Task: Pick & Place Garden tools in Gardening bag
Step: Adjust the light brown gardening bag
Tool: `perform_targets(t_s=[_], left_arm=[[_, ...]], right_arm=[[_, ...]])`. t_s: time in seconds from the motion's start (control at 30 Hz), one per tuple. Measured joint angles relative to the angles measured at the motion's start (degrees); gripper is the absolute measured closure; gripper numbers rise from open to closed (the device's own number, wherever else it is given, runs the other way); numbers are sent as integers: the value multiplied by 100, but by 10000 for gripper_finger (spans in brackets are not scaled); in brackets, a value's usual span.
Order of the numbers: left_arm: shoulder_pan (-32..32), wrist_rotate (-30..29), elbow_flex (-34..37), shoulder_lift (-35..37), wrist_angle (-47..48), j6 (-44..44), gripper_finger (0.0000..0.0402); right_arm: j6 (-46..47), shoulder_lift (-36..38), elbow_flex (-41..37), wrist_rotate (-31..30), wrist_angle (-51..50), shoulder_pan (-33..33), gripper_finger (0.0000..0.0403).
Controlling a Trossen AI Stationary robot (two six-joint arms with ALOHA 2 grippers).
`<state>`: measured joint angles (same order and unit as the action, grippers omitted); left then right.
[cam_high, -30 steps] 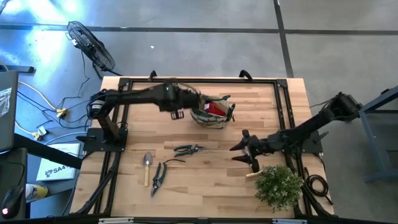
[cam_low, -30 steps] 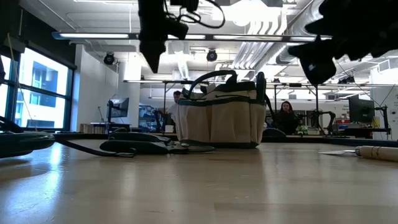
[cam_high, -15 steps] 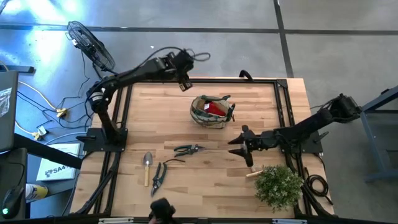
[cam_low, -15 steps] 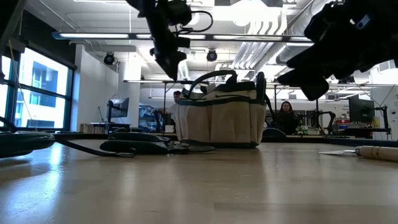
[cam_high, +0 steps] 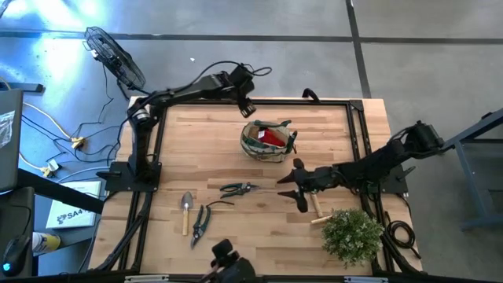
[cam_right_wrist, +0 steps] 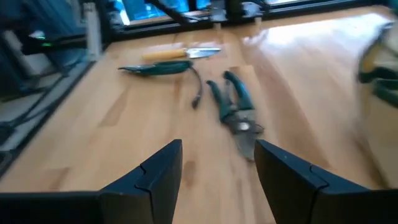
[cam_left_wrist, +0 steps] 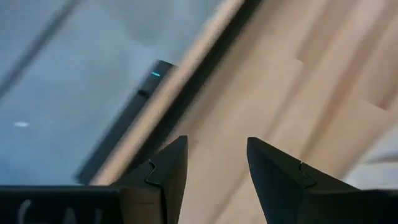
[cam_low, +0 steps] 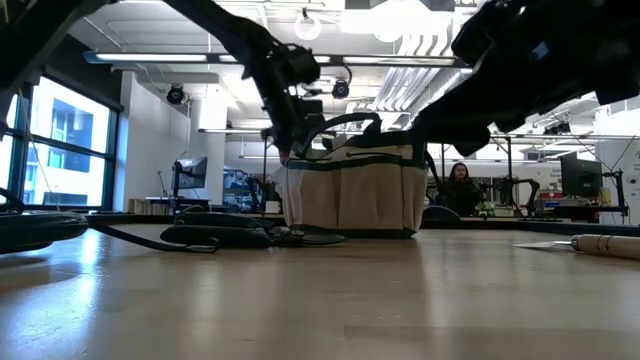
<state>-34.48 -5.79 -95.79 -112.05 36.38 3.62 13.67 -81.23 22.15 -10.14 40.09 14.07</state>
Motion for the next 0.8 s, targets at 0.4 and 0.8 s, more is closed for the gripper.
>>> perform_targets(t_s=[0.4, 0.8], left_arm=[[76, 1175, 2, -149, -14, -308, 242], [610, 2055, 0, -151, 775, -369, 242]], right_arm=[[-7, -35, -2, -2013, -718, -603, 212], [-13, -35, -2, -2527, -1063, -928, 212]])
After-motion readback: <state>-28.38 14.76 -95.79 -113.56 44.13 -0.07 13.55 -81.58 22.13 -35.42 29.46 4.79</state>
